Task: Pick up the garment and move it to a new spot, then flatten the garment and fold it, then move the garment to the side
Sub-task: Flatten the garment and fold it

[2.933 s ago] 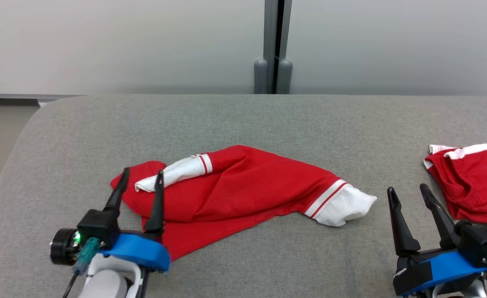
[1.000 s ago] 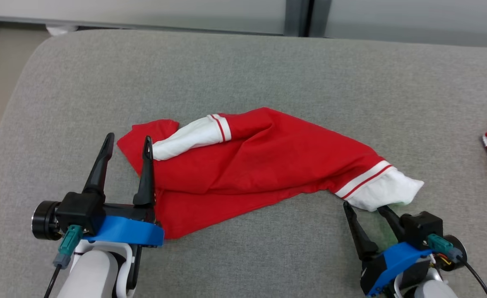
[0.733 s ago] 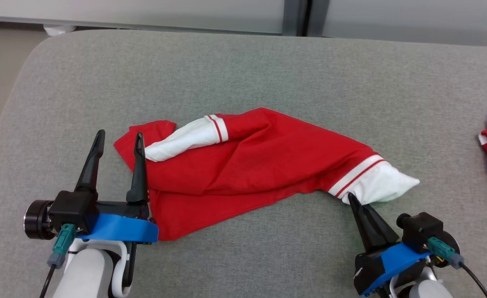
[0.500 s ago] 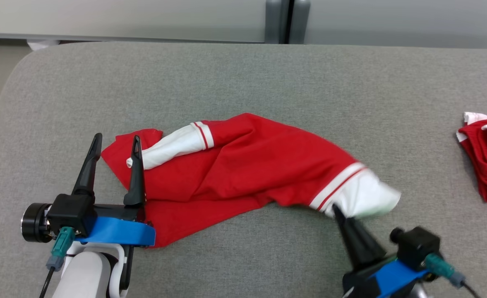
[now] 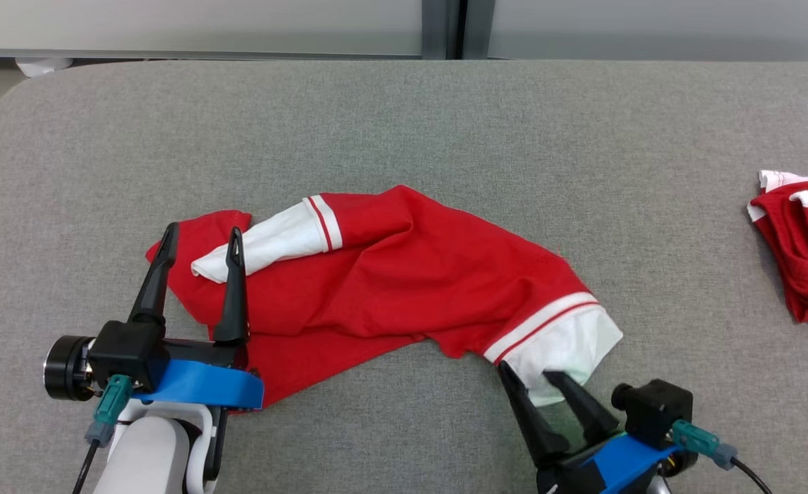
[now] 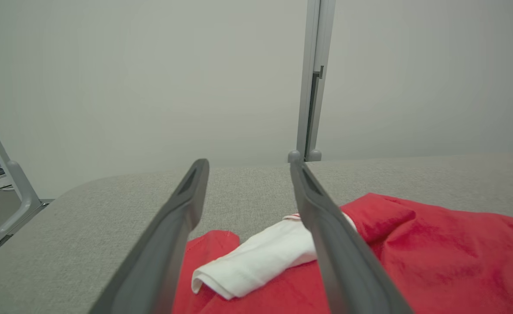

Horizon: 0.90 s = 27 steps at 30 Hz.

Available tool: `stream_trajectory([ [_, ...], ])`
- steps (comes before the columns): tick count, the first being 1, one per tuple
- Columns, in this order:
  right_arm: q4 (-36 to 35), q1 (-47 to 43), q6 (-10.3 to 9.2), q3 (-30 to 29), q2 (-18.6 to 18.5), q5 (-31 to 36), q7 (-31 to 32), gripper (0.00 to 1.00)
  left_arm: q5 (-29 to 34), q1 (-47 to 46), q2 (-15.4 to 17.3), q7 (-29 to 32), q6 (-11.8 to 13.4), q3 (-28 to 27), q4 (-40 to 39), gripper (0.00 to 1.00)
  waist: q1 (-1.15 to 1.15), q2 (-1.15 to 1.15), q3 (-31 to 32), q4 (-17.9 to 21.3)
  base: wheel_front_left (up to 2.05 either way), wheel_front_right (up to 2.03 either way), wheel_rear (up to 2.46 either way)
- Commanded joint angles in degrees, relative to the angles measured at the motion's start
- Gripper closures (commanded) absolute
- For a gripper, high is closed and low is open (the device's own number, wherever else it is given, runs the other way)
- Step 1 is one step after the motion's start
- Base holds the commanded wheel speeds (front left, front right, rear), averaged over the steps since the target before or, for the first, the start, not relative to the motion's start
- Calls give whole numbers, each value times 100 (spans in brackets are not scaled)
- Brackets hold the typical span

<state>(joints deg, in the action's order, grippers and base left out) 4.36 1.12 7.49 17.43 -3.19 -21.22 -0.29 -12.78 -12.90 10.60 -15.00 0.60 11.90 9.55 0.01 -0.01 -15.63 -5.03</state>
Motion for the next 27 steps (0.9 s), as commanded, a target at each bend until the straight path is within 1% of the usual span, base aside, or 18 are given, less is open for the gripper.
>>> stream_trajectory([
  [1,-39,75,0,16,-12,66,-107,0,35,-74,-9,-23,-18,-33,17,0,-1,1,-5,1,0,0,0],
  [4,-245,148,0,8,-127,229,-276,0,65,-31,-28,-23,-28,-61,40,0,-1,1,8,22,0,0,0],
  [8,-710,50,0,-90,-254,442,-351,0,74,86,-35,-23,-18,-125,70,0,-1,1,105,81,0,0,0],
  [11,-1100,2,0,-266,-322,519,-375,0,80,151,-46,-23,-9,-154,89,0,-1,1,210,118,0,0,0],
  [14,-1408,-10,0,-612,-366,637,-400,0,97,233,-46,-23,4,-177,115,0,-1,1,338,153,0,0,0],
  [18,-1489,-47,0,-1327,-432,772,-439,0,111,352,-41,-23,26,-190,137,0,-1,1,519,193,0,0,0],
  [21,-1477,-120,0,-1746,-450,820,-392,0,117,450,-23,-23,27,-185,135,0,-1,1,611,200,0,0,0],
  [24,-1482,-206,0,-1946,-441,852,-352,0,108,523,-5,-23,33,-181,120,0,-1,1,658,198,0,0,0],
  [27,-1492,-245,0,-1988,-418,869,-349,0,87,553,3,-23,42,-187,97,0,-1,1,669,198,0,0,0],
])
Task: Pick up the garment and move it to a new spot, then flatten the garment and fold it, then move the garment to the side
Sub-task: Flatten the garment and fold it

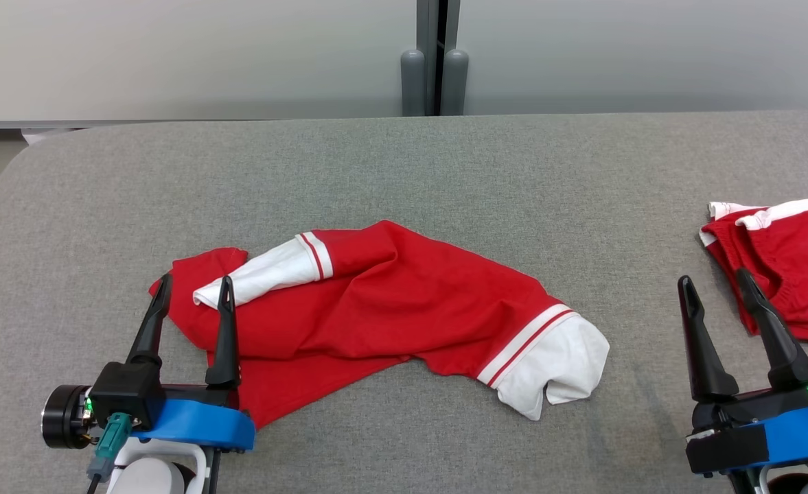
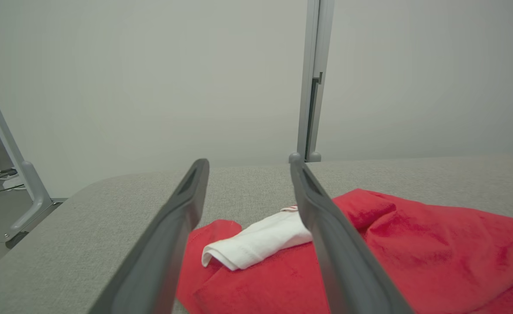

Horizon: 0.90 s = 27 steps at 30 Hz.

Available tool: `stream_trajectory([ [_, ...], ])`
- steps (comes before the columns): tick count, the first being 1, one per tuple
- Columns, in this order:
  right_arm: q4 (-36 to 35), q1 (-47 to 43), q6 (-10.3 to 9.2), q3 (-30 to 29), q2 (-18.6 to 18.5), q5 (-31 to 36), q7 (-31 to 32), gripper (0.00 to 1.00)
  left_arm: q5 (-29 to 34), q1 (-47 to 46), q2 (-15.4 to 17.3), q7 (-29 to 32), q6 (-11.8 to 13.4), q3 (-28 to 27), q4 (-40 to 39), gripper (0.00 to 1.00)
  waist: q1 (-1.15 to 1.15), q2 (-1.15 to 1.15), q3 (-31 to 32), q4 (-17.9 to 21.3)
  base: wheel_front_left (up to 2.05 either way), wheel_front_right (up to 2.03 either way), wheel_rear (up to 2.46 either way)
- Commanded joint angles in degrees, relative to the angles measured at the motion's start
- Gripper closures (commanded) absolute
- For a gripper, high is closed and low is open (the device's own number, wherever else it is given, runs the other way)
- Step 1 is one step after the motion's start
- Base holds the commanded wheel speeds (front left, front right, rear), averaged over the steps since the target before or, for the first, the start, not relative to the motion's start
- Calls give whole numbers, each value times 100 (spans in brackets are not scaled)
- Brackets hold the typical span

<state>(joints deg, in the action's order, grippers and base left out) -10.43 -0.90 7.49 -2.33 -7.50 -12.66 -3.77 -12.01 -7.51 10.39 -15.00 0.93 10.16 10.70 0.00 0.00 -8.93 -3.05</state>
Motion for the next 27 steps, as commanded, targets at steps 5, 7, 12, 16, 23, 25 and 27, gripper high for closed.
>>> stream_trajectory([
  [5,-15,-25,0,43,64,54,19,0,-4,23,42,-23,34,-5,-55,0,0,0,-12,4,0,0,0],
  [7,0,-16,0,55,79,57,26,0,-2,8,52,-23,47,3,-69,0,0,0,-18,3,0,0,0],
  [12,81,-31,0,87,85,22,50,0,-19,3,58,-23,59,14,-84,0,0,0,-15,7,0,0,0],
  [16,115,-58,0,103,104,23,35,0,-35,18,65,-23,74,24,-88,0,0,0,-17,10,0,0,0],
  [23,134,-47,0,126,91,7,60,0,-206,226,21,381,19,88,201,0,0,0,-40,-7,0,0,0],
  [25,143,-87,0,118,105,-3,71,0,-327,371,-18,629,-12,123,345,0,0,0,-60,-30,0,0,0],
  [27,165,-110,0,128,127,-15,82,0,-427,514,-68,853,-33,158,478,0,0,0,-86,-43,0,0,0],
])
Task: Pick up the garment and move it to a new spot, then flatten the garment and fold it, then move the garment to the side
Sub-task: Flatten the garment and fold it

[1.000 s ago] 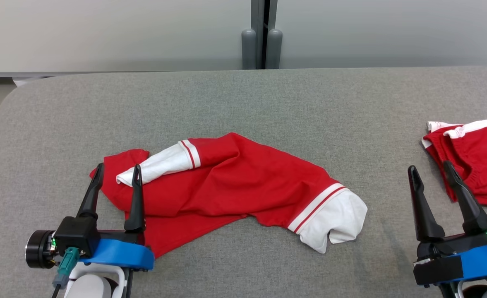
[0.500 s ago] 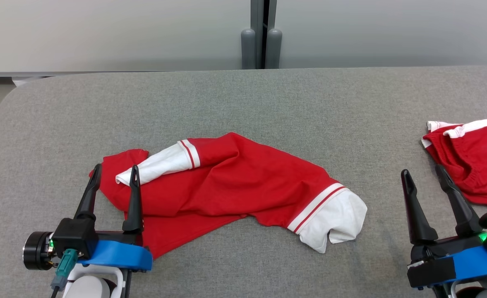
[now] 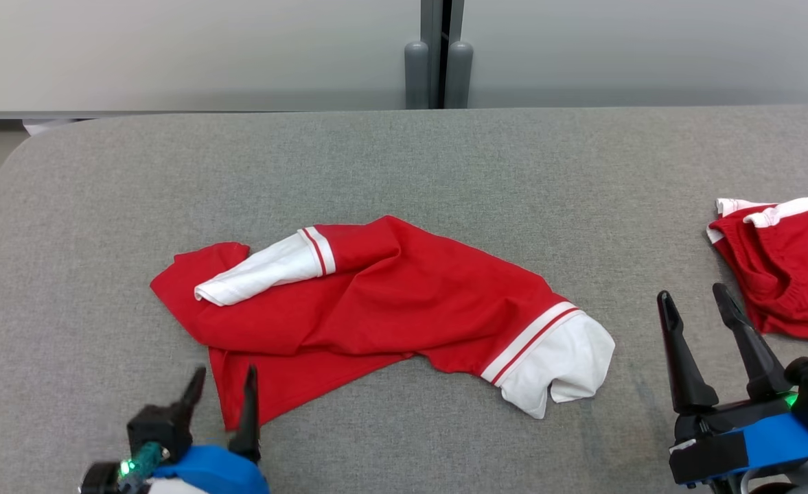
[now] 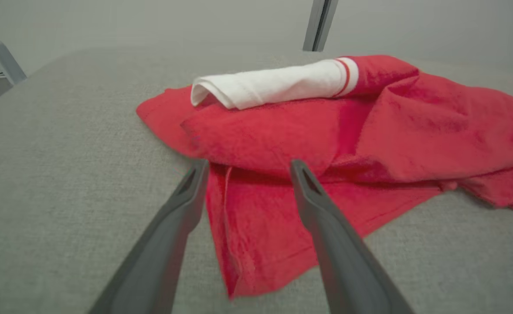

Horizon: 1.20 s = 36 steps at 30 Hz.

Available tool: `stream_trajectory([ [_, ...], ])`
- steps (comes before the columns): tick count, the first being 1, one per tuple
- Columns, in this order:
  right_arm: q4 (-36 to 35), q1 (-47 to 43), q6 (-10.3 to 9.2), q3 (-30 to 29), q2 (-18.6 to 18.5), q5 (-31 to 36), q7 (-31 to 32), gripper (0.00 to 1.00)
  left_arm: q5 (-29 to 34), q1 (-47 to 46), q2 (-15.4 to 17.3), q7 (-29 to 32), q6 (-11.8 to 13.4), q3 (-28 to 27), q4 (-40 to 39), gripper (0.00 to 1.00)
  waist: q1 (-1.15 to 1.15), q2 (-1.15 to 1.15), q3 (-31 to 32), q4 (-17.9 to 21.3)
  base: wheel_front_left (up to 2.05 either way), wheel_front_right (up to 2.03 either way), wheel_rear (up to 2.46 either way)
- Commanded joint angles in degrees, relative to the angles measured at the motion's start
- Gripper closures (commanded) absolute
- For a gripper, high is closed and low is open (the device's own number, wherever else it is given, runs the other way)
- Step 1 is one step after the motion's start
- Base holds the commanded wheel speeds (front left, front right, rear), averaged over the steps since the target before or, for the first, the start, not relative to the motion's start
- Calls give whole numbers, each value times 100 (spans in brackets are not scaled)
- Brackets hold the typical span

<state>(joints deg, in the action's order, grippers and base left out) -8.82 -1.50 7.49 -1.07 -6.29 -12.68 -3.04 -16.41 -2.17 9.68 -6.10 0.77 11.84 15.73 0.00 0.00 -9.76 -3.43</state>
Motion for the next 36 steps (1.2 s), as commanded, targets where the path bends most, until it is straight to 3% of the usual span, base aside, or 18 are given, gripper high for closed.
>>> stream_trajectory([
  [1,12,-54,0,5,12,-20,-1,0,-31,52,-16,71,-17,9,50,0,0,0,-17,-14,0,0,0],
  [8,108,24,0,69,38,-50,-42,0,-241,-14,-44,357,-93,26,496,0,0,0,-138,-29,0,0,0],
  [9,125,40,0,80,28,-50,-43,0,-272,-45,-36,381,-140,40,543,54,0,0,-149,-20,0,0,0],
  [10,139,48,0,84,20,-55,-37,0,-300,-52,-32,416,-171,51,590,96,0,0,-160,-5,0,0,0],
  [11,162,46,0,61,7,-61,-41,0,-317,-66,-21,421,-182,50,615,100,0,0,-166,5,0,0,0],
  [17,431,-304,0,-135,2,-29,39,0,-364,-105,39,333,-213,17,679,100,0,0,-142,-2,0,0,0],
  [23,906,-586,0,256,55,-224,80,0,-367,-189,71,266,-208,46,669,100,0,0,-180,-64,0,0,0],
  [36,2561,314,0,909,-15,-704,-182,0,-373,-449,32,65,-215,120,677,100,0,0,-436,-166,0,0,0],
])
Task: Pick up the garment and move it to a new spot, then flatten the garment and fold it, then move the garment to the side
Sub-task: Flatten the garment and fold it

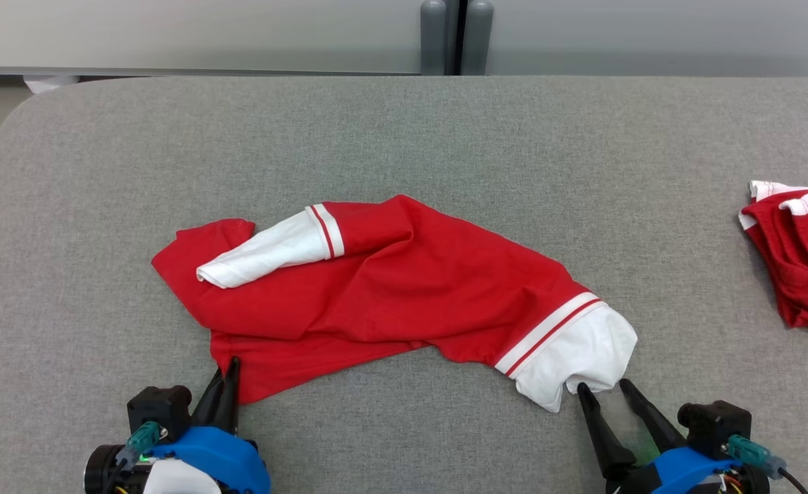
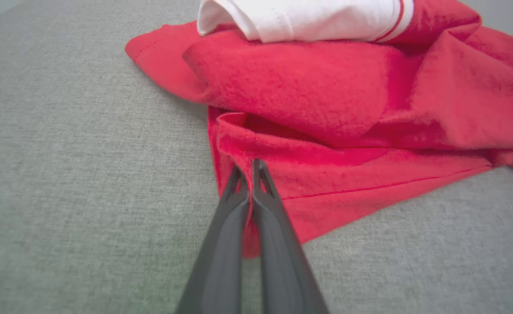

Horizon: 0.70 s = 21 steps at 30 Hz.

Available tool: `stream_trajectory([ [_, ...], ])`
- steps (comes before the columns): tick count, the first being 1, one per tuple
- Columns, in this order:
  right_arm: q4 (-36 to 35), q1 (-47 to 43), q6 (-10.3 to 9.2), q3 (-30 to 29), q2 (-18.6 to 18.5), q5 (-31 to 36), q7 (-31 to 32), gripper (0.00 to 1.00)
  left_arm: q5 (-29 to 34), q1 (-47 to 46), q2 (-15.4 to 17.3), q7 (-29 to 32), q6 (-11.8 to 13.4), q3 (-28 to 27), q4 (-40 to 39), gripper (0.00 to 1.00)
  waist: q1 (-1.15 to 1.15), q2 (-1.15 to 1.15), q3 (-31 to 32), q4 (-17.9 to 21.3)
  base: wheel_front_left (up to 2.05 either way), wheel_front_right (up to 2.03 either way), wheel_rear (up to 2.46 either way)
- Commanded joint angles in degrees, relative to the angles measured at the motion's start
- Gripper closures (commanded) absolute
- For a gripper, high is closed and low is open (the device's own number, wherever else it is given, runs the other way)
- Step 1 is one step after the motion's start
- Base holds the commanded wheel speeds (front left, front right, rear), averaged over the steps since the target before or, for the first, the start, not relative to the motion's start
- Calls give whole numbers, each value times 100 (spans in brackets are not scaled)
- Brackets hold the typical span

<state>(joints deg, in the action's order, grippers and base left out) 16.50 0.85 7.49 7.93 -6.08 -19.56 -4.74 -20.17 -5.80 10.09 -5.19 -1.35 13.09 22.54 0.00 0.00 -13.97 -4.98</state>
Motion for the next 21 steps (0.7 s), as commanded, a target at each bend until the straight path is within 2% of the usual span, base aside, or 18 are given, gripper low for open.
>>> stream_trajectory([
  [1,125,140,0,59,-54,-49,-26,35,3,-97,-12,-68,-4,-1,-2,100,0,0,-32,-14,0,0,0],
  [2,204,185,0,93,-69,-85,-57,62,10,-122,-19,-132,-9,2,-20,100,0,0,-53,-17,0,0,0],
  [3,261,226,0,133,-80,-119,-91,100,16,-136,-22,-195,-10,4,-28,100,0,0,-63,-18,0,0,0],
  [7,239,307,0,196,-191,-230,-358,100,53,-164,-13,-468,20,-12,-146,100,0,0,-55,-6,0,0,0],
  [11,-134,198,0,132,-337,-213,-589,100,101,-105,36,-656,92,-53,-505,100,0,0,63,26,0,0,0],
  [16,-1047,126,0,-210,-544,-1,-579,100,245,-10,231,-750,261,-153,-1370,100,0,0,267,102,0,0,0],
  [21,-2214,264,0,-753,-712,340,-251,100,394,-74,491,-611,449,-309,-2438,100,0,0,483,181,0,0,0],
])
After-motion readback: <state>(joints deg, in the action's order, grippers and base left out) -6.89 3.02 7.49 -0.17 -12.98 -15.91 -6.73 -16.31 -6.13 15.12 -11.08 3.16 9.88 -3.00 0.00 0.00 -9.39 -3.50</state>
